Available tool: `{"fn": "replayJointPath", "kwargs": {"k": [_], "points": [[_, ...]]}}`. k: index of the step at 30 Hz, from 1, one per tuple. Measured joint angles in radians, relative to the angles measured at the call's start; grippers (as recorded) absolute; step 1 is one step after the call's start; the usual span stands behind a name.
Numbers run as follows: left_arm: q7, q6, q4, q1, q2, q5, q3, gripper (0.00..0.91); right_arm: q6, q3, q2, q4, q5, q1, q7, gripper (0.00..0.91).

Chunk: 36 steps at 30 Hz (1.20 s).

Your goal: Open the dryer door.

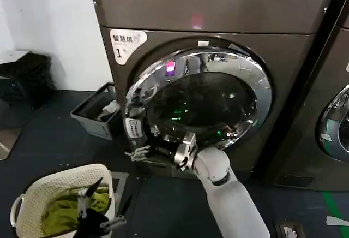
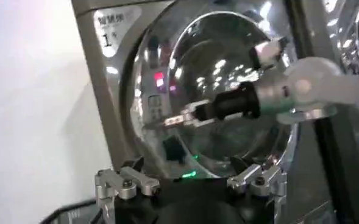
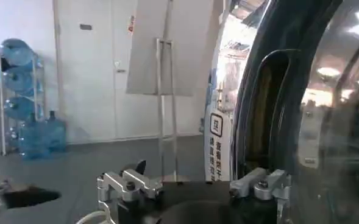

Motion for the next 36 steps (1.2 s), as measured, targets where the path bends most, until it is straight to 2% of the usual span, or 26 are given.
{"fn": "replayJointPath", "kwargs": {"k": [8, 17, 26, 36], "points": [[0.068, 0.04, 0.037, -0.037, 0.027, -0.101, -0.096, 0.907, 0.005, 0.011, -0.012, 0.009, 0.015, -0.011, -0.069, 0.907], [0.098, 0.065, 0.086, -0.1, 0.065, -0.192, -0.204, 0.907, -0.005, 0.035, -0.029, 0.014, 0.034, -0.019, -0.177, 0.907], [0.15, 0.078, 0.13, -0.153, 0.107, -0.267, -0.224, 0.907, -0.003, 0.066, -0.053, 0.03, 0.037, -0.037, -0.282, 0.907], [0.161, 0.097, 0.18, -0.218, 0.154, -0.352, -0.232, 0.907, 0.001, 0.099, -0.076, 0.052, 0.081, -0.057, -0.366, 0.907]]}}
